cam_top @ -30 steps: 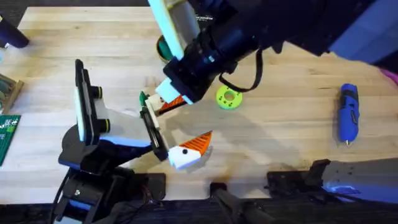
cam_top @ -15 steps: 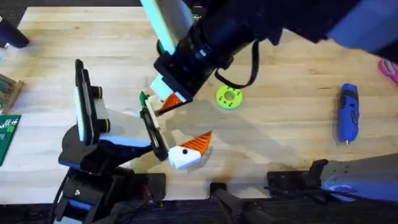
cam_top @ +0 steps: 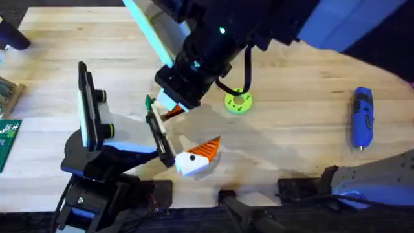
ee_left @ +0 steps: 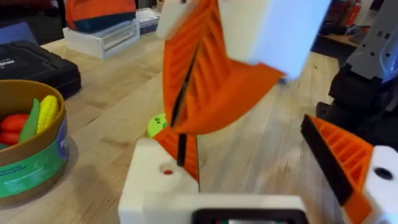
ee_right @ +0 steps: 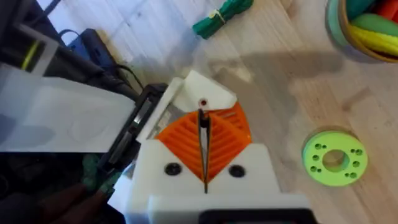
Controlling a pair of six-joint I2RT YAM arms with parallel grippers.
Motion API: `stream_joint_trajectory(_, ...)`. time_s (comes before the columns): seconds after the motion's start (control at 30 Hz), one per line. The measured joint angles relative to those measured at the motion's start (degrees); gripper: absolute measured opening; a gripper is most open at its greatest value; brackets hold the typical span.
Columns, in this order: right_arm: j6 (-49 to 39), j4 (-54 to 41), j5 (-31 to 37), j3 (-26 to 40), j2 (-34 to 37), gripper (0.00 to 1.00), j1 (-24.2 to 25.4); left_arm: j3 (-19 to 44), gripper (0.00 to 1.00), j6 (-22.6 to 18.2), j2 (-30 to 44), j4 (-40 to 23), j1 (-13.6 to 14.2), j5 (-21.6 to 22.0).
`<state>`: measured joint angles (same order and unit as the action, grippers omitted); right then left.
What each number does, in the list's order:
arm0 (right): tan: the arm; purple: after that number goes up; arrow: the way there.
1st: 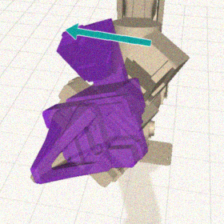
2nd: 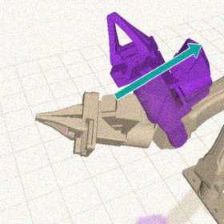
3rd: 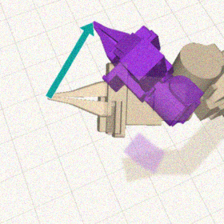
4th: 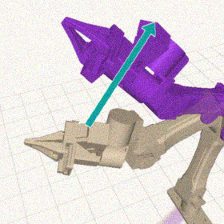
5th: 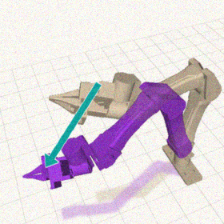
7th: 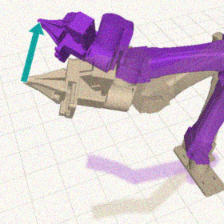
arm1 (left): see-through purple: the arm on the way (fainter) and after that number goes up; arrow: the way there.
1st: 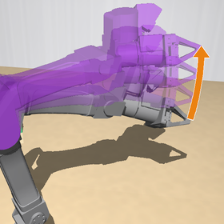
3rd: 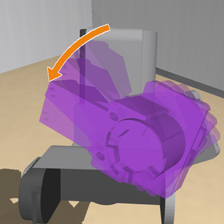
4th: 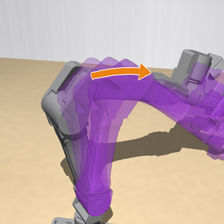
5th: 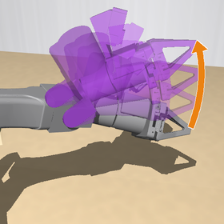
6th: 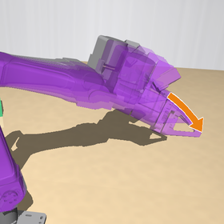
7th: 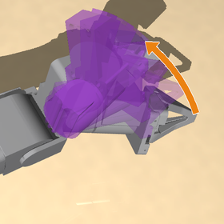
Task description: Pick up the gripper from the table and insert it into the empty holder that is missing its gripper. Then pick up a screw, insert it into the mounting hole, and use the screwdriver to tighten it. Finally, clean up the table by picking up the vegetable and placing it into the bucket.
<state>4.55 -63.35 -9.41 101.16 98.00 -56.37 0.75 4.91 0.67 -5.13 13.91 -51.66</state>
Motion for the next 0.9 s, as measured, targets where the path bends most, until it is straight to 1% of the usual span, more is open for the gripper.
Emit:
stream_joint_trajectory(0.37, -0.69, 0.39, 1.65, 0.04, 0.55, 0.007, -0.25, 0.00, 0.985, 0.00, 0.00, 0.00, 0.00, 0.00)
stream_joint_trajectory(0.9, -0.74, 1.49, 2.01, 0.04, 0.90, 0.007, -0.32, 0.00, 0.985, 0.00, 0.00, 0.00, 0.00, 0.00)
